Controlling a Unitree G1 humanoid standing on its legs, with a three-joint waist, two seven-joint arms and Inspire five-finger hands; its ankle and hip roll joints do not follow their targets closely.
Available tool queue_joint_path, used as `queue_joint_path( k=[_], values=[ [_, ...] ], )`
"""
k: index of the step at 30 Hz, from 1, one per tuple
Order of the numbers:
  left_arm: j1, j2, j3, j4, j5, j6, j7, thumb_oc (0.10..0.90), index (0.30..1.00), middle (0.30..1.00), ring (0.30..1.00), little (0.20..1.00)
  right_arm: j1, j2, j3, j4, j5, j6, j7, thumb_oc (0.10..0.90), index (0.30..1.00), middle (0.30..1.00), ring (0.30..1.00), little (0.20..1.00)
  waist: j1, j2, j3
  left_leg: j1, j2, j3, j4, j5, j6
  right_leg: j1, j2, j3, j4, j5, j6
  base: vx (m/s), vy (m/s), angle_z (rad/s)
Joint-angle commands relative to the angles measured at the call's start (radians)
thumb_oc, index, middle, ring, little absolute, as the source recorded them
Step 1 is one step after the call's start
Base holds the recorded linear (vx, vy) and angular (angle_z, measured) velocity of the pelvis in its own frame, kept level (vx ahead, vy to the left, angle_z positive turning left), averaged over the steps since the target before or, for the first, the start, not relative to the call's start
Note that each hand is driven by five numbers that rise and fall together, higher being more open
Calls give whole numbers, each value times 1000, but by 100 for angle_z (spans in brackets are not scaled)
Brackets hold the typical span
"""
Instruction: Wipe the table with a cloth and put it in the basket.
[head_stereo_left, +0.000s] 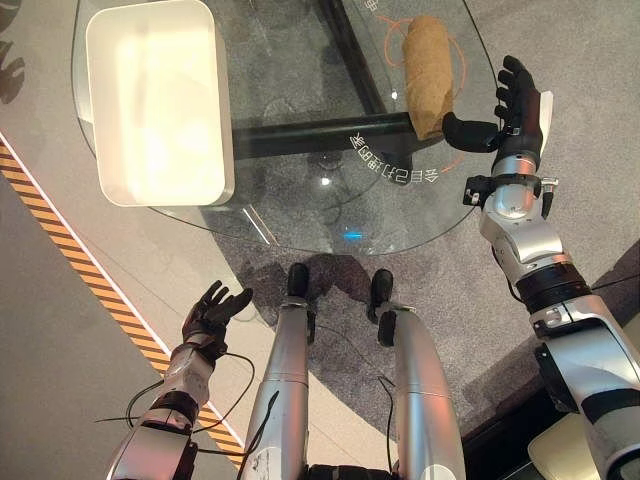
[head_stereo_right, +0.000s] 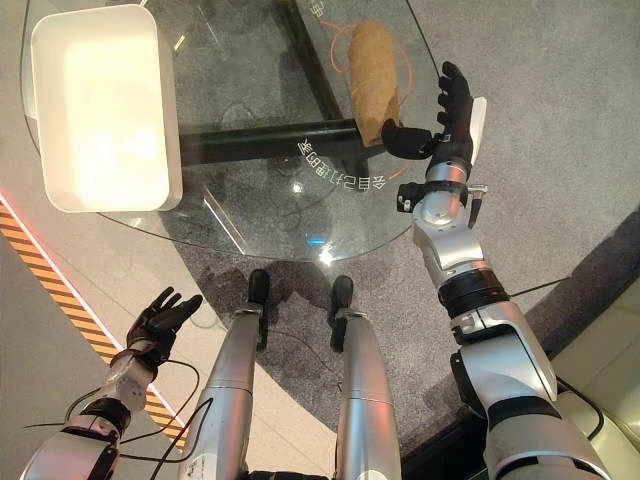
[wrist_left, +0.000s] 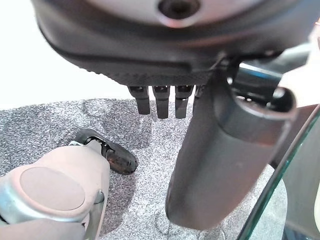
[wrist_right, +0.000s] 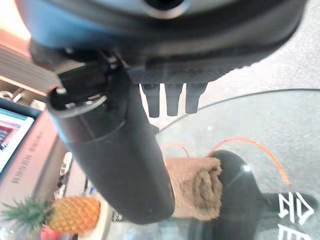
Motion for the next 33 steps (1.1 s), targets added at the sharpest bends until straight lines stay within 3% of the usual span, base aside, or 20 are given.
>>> queue_joint_path(
  k=[1,9,17,18,20,21,23,24,25,33],
  values=[
    [70,-18,-4,-10,7,-31,21,800,900,900,900,900,-82,-54,7,-80,41,-3,-29,800,900,900,900,900,-18,50,-27,28,-43,46,-34,28,72,64,-16,-21,-33,-16,4,21,8,6],
    [82,-28,-15,-24,17,-28,26,800,900,900,900,900,-129,-41,40,8,91,121,-32,800,900,900,900,900,-2,56,-27,18,-48,41,-32,33,77,52,-15,-24,-25,-14,-3,12,6,1],
    [84,-30,-33,-54,23,-17,49,800,900,900,900,900,-226,-59,100,129,34,234,-63,800,900,900,900,900,19,61,-27,-16,-49,29,-23,39,82,18,-18,-31,-4,-12,-7,20,-1,2],
    [91,-32,-40,-56,23,-17,51,800,900,900,900,900,-237,-62,114,148,41,252,-69,800,900,900,900,900,22,61,-27,-3,-53,26,-6,4,80,31,-18,-25,13,-44,-1,0,0,0],
    [90,-30,-43,-62,20,-18,47,800,900,900,900,900,-271,-69,132,180,39,276,-80,800,900,900,900,900,29,63,-27,-34,-52,25,-16,42,82,4,-18,-35,2,-10,-8,21,7,4],
    [97,-32,-46,-60,21,-18,46,800,900,900,900,900,-269,-69,135,186,40,280,-80,800,900,900,900,900,29,62,-27,-17,-55,23,-2,7,81,20,-18,-28,17,-42,-2,115,7,4],
    [102,-38,-48,-65,27,-19,49,800,900,900,900,900,-283,-70,144,205,28,289,-75,800,900,900,900,900,34,65,-27,-27,-57,18,4,7,81,9,-18,-28,27,-42,-2,37,11,3],
    [98,-38,-50,-74,22,-19,55,800,900,900,900,900,-304,-70,151,212,8,293,-85,800,900,900,900,900,37,67,-27,-54,-58,17,-7,42,85,-17,-15,-34,14,-8,-9,24,11,5],
    [105,-40,-54,-73,22,-18,56,800,900,900,900,900,-300,-68,153,214,4,293,-86,800,900,900,900,900,36,66,-27,-35,-61,16,6,7,84,0,-15,-27,28,-41,-3,21,15,3],
    [120,-43,-72,-93,13,-20,60,800,900,900,900,900,-360,-82,194,228,-13,324,-129,800,900,900,900,900,52,72,-27,-66,-72,10,-1,20,82,-30,-13,-30,33,-34,-4,13,3,0]
  ],
)
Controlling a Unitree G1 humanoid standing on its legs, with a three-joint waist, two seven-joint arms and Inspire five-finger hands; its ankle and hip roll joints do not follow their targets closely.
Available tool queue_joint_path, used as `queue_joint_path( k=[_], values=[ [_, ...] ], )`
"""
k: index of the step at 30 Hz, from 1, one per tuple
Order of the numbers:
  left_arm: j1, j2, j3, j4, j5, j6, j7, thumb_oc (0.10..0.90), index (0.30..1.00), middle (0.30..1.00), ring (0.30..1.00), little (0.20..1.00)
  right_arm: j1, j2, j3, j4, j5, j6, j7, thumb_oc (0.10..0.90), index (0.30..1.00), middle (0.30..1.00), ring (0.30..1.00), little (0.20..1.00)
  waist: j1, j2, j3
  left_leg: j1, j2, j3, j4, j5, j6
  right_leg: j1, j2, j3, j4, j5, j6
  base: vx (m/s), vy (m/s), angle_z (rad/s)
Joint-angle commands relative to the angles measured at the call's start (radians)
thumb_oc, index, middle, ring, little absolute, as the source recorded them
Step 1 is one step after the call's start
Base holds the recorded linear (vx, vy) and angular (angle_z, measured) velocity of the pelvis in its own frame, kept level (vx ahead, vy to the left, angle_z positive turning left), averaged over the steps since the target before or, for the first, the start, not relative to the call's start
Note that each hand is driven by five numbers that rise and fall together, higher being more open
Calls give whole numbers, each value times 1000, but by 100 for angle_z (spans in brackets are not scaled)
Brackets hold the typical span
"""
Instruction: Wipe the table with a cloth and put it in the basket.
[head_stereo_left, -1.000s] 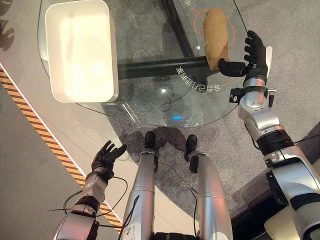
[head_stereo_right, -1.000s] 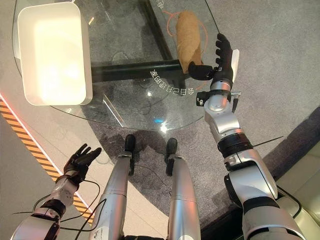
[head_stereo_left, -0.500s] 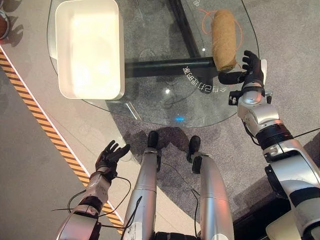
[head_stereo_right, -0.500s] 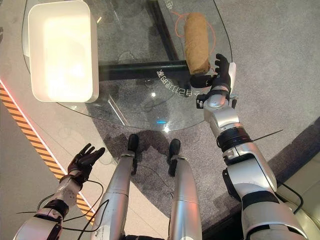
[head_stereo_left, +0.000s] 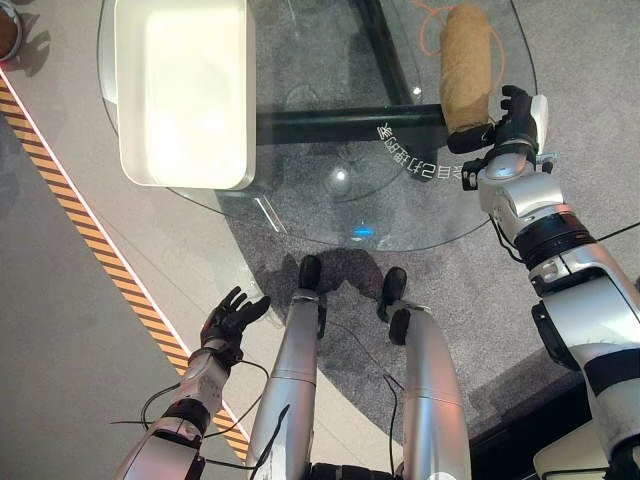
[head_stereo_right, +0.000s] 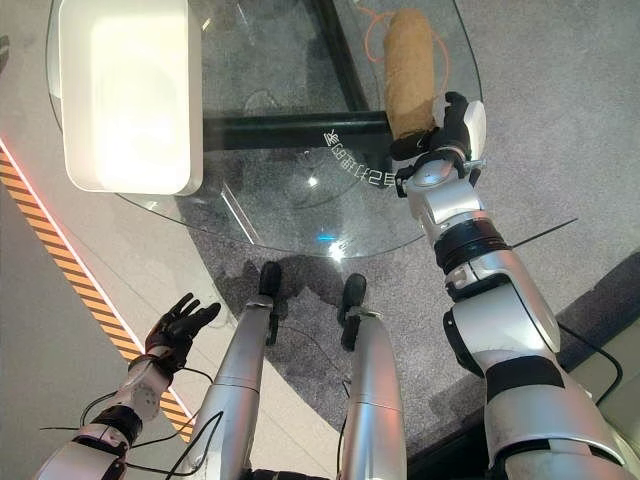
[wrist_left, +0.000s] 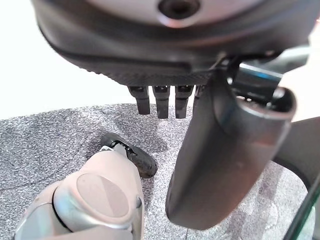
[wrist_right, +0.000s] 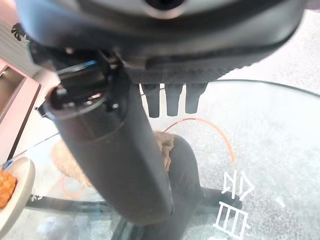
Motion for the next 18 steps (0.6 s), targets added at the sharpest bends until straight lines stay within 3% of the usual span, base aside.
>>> queue_joint_path(
  k=[1,18],
  values=[
    [75,0,5,-14,2,-25,22,800,900,900,900,900,-94,-81,46,-20,-48,-29,-44,800,900,900,900,900,-2,52,-26,5,-51,27,-34,11,81,35,9,-15,-8,-25,-2,0,0,0],
    [86,-6,-8,-41,5,-25,21,800,900,900,900,900,-107,-62,66,-31,-49,-49,23,800,900,900,900,900,10,56,-26,-20,-57,21,-40,24,75,10,7,-24,-4,-20,-4,0,0,0]
  ],
)
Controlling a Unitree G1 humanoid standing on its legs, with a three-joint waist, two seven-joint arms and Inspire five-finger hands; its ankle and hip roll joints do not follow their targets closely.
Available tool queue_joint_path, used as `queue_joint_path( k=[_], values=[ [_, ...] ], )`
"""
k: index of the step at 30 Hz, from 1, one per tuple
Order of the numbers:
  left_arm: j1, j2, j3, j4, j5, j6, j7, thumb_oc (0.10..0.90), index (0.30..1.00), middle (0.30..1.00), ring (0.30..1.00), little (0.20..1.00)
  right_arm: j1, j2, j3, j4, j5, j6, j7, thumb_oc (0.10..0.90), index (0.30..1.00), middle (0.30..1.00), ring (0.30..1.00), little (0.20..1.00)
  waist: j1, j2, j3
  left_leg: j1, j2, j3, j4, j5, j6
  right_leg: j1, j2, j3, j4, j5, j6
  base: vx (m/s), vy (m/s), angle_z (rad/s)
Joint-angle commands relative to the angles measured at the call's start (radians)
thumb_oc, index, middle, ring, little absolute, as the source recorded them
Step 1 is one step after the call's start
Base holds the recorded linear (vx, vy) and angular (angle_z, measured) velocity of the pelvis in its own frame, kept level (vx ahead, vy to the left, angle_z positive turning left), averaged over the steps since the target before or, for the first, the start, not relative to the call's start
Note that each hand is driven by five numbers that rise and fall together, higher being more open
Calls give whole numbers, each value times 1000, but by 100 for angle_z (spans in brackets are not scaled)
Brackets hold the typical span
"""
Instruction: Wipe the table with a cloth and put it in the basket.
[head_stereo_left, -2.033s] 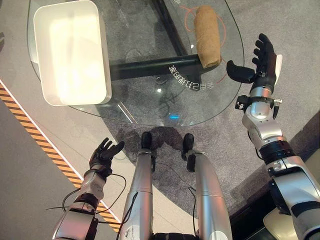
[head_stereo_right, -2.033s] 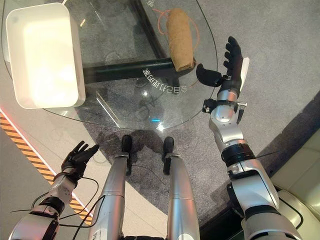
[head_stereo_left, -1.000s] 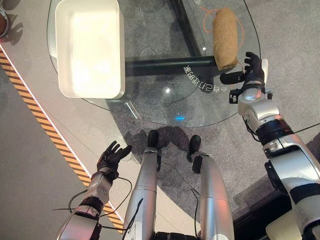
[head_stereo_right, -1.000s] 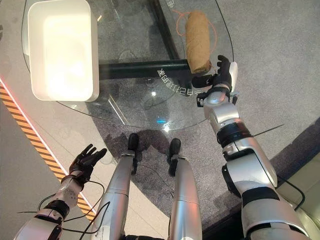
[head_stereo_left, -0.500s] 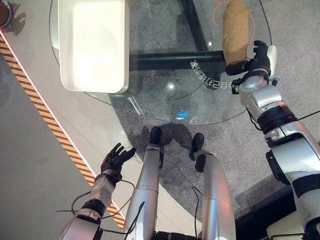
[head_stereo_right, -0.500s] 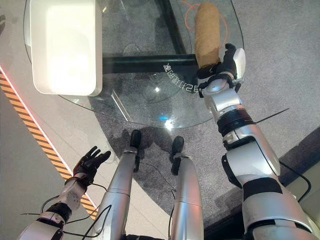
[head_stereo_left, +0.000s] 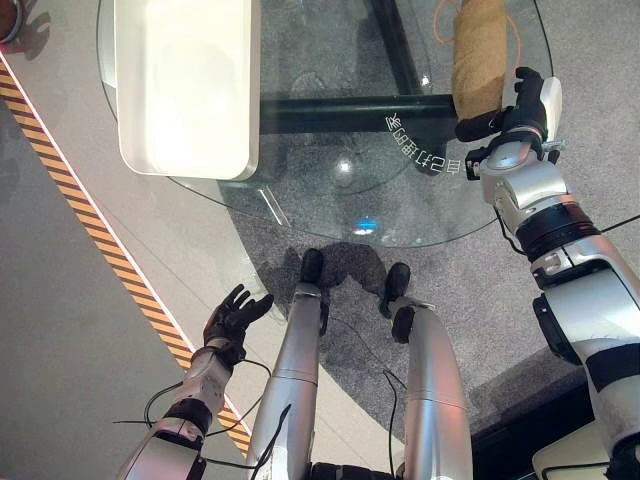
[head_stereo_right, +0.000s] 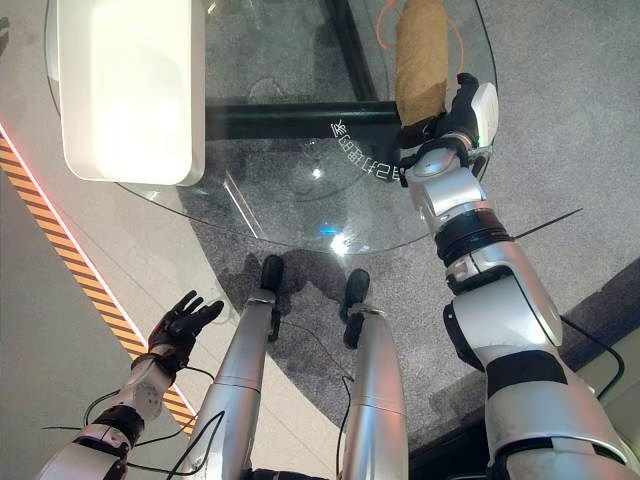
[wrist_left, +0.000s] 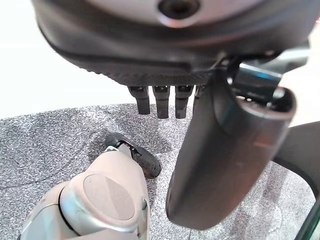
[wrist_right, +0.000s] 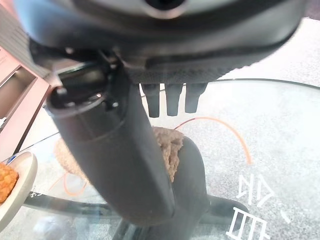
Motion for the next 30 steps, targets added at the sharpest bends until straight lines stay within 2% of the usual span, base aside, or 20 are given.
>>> queue_joint_path(
  k=[1,8,18,22,30],
  values=[
    [74,-1,-4,-11,5,-25,18,800,900,900,900,900,-76,-58,59,-44,-35,-53,31,800,900,900,900,900,6,56,-26,2,-54,30,-40,19,81,33,8,-19,-13,-20,-3,0,0,0],
    [74,-6,-8,-10,6,-26,14,800,900,900,900,900,-72,-41,62,-69,-54,-47,51,800,900,900,900,900,5,56,-26,5,-51,32,-44,19,80,36,6,-21,-19,-20,-3,0,0,0],
    [79,-10,-8,-18,11,-24,17,800,900,900,900,900,-61,-15,46,-107,-1,-55,87,800,900,900,900,900,4,57,-26,14,-49,36,-56,23,81,42,8,-21,-27,-20,-4,0,0,0],
    [81,-14,-2,-16,16,-25,14,800,900,900,900,900,-52,-4,33,-115,57,-52,105,800,900,900,900,900,3,57,-26,20,-48,39,-59,22,81,46,9,-22,-27,-24,-7,0,0,0],
    [89,-12,4,-14,17,-26,7,800,900,900,900,900,-5,26,-27,-131,323,-121,148,800,900,900,900,900,2,57,-26,23,-44,44,-66,26,82,46,9,-24,-23,-28,-10,0,0,0]
  ],
)
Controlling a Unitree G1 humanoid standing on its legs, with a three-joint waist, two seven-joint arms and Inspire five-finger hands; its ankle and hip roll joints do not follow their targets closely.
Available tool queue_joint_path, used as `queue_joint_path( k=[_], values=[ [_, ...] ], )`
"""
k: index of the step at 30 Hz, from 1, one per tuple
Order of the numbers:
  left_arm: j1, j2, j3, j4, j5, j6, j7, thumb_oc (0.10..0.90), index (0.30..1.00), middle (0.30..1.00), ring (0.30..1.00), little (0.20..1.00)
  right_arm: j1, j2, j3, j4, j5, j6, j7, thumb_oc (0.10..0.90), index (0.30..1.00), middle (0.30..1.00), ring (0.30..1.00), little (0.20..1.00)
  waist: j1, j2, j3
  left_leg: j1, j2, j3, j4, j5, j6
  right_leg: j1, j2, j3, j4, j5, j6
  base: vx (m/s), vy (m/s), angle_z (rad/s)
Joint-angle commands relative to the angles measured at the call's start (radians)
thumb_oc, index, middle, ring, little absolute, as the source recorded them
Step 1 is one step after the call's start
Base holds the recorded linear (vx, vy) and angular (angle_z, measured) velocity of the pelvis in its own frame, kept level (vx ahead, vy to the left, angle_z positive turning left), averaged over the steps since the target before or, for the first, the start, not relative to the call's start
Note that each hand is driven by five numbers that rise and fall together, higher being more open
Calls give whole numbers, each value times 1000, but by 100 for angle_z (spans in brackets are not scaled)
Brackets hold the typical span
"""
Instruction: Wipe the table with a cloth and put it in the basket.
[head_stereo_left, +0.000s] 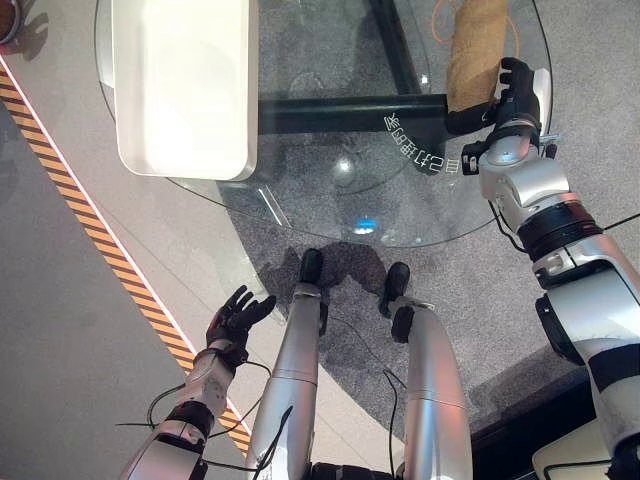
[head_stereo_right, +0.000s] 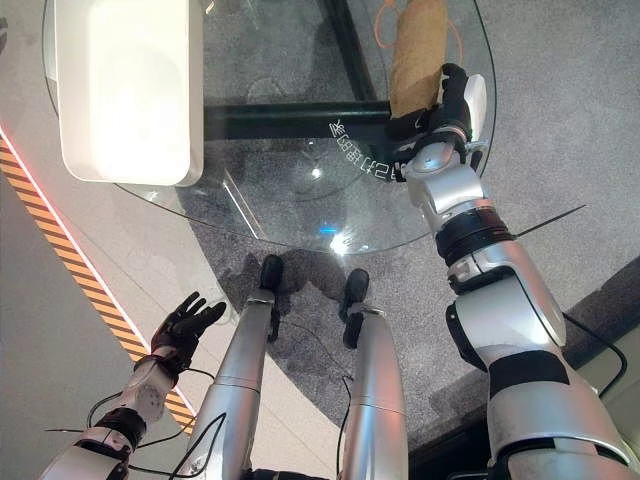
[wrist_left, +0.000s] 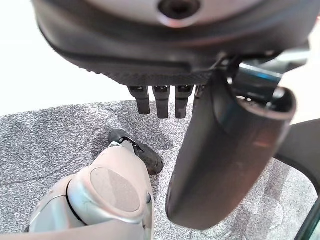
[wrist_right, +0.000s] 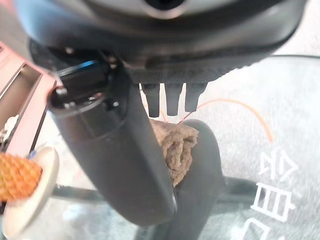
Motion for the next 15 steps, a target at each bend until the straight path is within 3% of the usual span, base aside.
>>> queue_joint_path(
  k=[1,9,15],
  values=[
    [79,-2,4,-4,20,-26,9,800,900,900,900,900,0,39,-26,-87,200,-63,98,800,900,900,900,900,5,55,-26,22,-46,43,-64,27,82,47,10,-22,-22,-24,-1,0,0,0],
    [84,-11,5,-7,24,-36,15,800,900,900,900,900,8,40,-48,-88,199,-65,94,800,900,900,900,900,2,54,-26,16,-44,43,-61,29,83,39,13,-18,-18,-20,-1,0,0,0],
    [83,-10,6,-11,26,-33,16,800,900,900,900,900,2,34,-42,-75,139,-26,97,800,900,900,900,900,2,55,-26,18,-45,43,-63,31,82,39,14,-18,-18,-19,0,0,0,0]
  ],
)
